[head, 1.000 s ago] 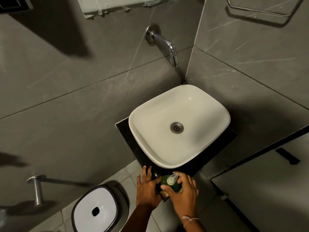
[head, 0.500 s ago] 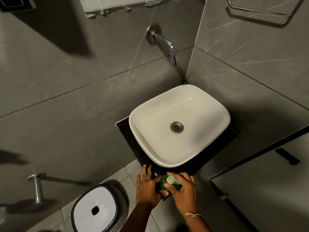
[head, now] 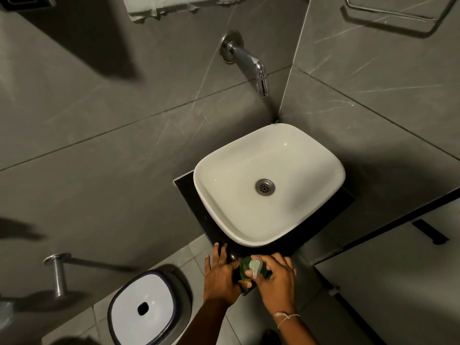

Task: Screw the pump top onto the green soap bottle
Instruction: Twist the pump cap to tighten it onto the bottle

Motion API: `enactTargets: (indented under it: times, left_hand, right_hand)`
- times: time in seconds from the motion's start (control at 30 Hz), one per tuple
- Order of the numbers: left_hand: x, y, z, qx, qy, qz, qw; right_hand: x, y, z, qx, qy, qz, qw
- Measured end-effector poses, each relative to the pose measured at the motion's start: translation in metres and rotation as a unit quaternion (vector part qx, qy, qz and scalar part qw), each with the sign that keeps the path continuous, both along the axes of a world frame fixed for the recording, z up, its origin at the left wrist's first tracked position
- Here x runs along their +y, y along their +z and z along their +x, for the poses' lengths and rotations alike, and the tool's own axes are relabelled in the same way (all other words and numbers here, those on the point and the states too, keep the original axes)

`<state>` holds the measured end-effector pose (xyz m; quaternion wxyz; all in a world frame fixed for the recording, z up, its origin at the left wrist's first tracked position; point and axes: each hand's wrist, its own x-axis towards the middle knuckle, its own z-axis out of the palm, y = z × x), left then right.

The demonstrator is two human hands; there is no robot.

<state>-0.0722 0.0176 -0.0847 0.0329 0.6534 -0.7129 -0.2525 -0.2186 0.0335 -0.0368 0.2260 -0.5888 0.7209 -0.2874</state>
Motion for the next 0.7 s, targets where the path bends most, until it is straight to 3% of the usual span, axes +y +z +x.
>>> enactTargets:
  times: [0.3, 0.7]
  left_hand:
    - [0.000, -0.001, -0.002, 0.000, 0.009, -0.005, 1.000]
    - [0.001, 0.002, -0.002, -0.003, 0.009, 0.003, 1.000]
  right_hand:
    - [0.004, -0.009, 0.014, -0.003, -0.086, -0.015, 0.996]
    - [0.008, 0.011, 0.023, -0.008, -0.115, 0.011, 0.993]
